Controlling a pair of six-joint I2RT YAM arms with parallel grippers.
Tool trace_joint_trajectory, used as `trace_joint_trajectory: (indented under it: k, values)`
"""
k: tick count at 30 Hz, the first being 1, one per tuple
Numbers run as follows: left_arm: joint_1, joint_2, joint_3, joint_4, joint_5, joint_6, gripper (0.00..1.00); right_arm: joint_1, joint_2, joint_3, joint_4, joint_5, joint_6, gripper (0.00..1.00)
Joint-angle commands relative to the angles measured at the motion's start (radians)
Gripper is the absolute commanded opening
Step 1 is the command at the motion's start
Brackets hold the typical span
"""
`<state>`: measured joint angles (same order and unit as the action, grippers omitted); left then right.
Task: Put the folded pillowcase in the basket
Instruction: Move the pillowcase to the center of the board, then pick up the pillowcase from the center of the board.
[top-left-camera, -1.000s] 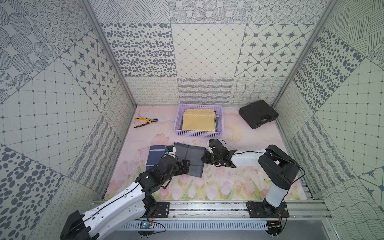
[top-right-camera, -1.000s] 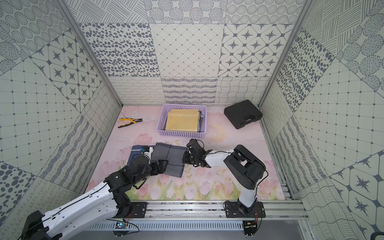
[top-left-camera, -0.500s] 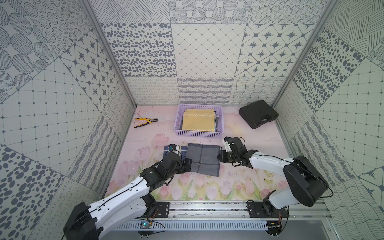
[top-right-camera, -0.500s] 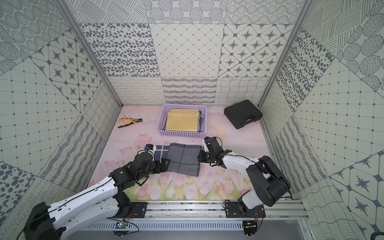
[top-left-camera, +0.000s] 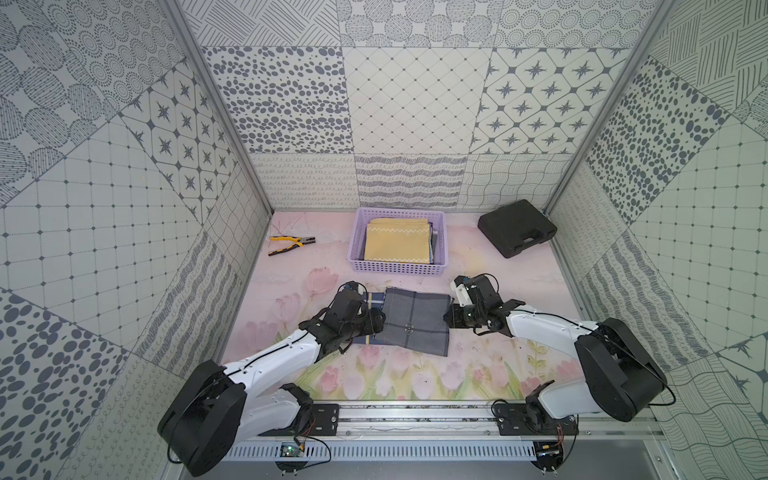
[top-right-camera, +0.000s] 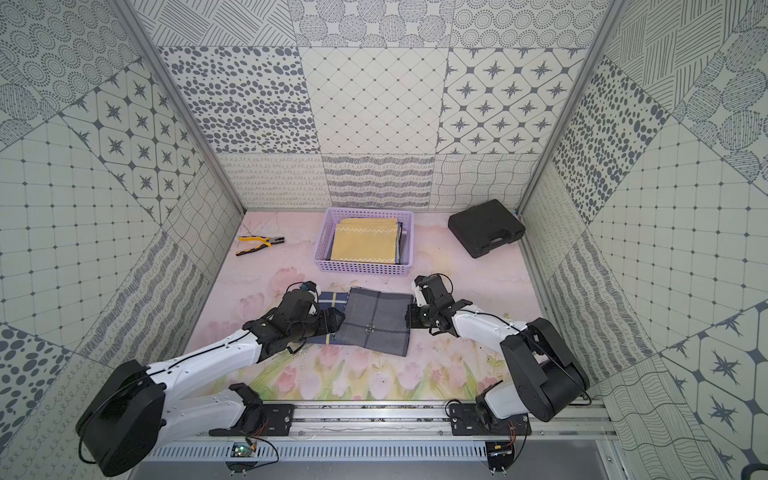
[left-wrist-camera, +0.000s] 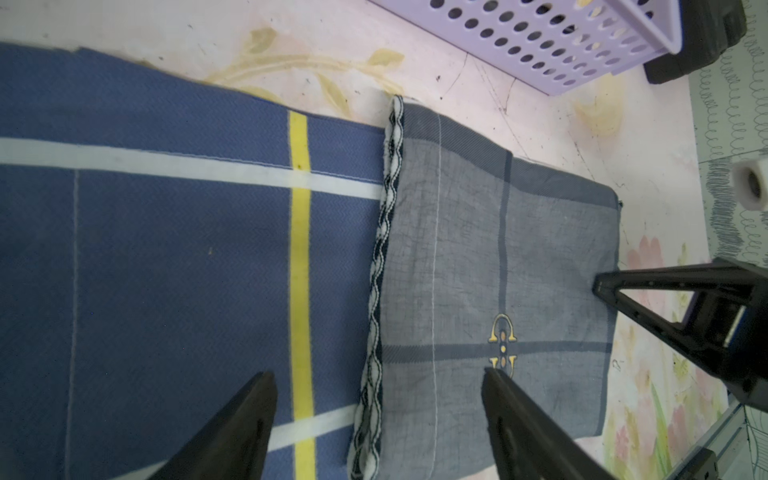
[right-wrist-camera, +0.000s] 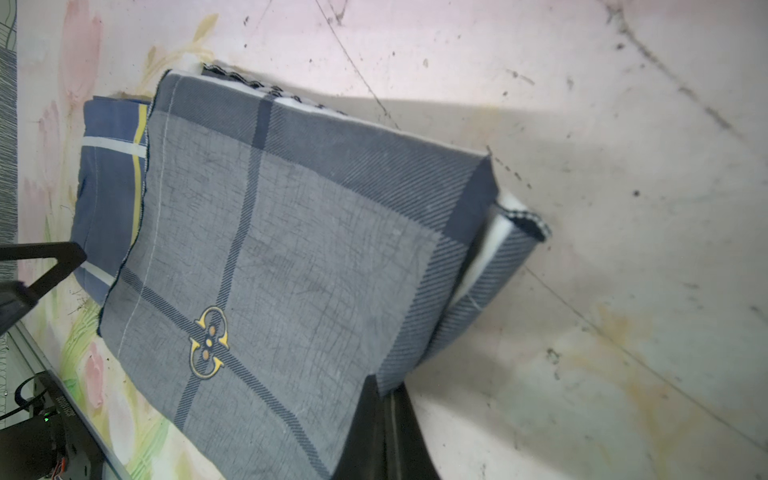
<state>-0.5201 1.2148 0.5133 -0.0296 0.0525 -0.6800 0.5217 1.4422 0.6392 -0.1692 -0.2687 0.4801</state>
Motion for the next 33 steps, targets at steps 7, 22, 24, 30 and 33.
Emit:
trace_joint_trajectory:
  k: [7,22,24,30,33]
  values:
    - [0.095,0.243,0.079,0.241,0.253,0.031,0.69,-0.005,-0.031,-0.015,0.006,0.019,-0.023,0.0]
    - [0.107,0.371,0.114,0.288,0.293,0.031,0.51,-0.006,-0.031,-0.012,0.005,0.023,-0.017,0.0]
    - [0.106,0.379,0.11,0.293,0.301,0.028,0.49,-0.007,-0.03,-0.012,0.005,0.024,-0.015,0.0]
    - [0.107,0.394,0.099,0.306,0.329,0.023,0.38,-0.007,-0.032,-0.012,0.008,0.03,-0.011,0.0]
    - [0.106,0.389,0.09,0.312,0.336,0.02,0.32,-0.006,-0.031,-0.011,0.008,0.031,-0.008,0.0]
